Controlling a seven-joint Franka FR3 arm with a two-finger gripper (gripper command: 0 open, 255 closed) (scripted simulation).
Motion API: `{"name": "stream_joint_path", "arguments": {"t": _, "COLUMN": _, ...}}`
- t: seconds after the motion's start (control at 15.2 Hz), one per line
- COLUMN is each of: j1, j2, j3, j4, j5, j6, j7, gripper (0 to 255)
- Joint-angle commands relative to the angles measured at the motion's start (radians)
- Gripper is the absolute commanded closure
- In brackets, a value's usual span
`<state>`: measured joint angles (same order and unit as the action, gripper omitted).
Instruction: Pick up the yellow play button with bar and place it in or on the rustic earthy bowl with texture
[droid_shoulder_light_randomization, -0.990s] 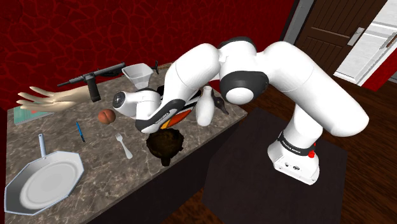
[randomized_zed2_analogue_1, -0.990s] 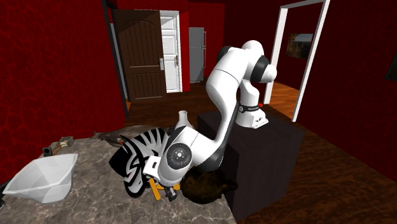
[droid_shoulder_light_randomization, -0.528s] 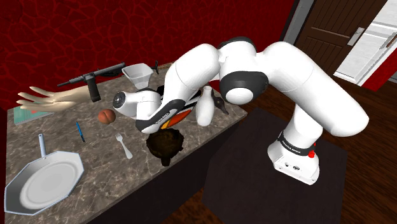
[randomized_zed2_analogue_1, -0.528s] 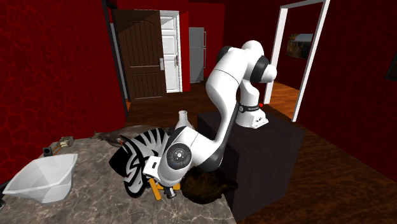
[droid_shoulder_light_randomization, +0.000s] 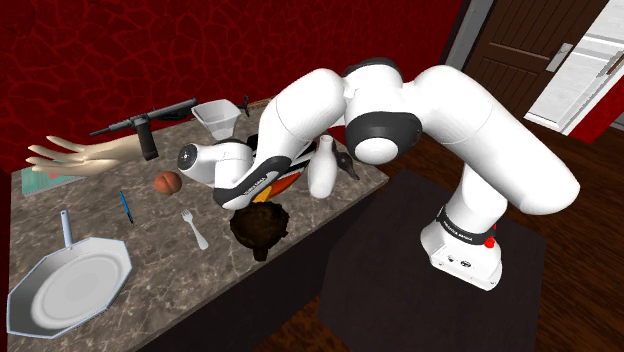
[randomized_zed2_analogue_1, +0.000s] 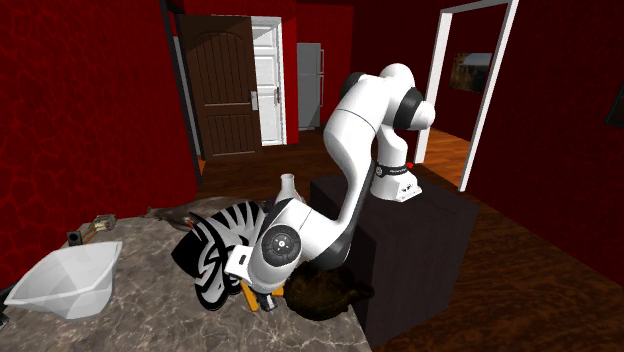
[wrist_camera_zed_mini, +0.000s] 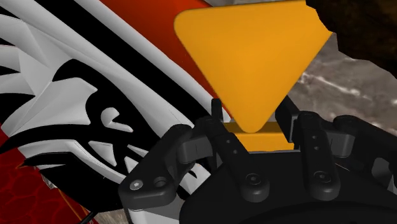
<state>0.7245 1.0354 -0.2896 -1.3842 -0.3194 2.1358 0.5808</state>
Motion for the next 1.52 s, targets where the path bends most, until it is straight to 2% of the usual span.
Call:
{"name": "stream_joint_path", "arguments": {"t": 0.0, "j1": 0.000, "j2": 0.000, "j3": 0.000, "j4": 0.000, "j5": 0.000, "j6": 0.000, "j7": 0.000, "gripper": 255}}
{"name": "stream_joint_path", "arguments": {"t": 1.45, "j1": 0.028, "j2": -0.224, "j3": -0.021, "j4": -0.085, "j5": -0.014, "j6": -0.125, "j7": -0.061, "gripper": 255}}
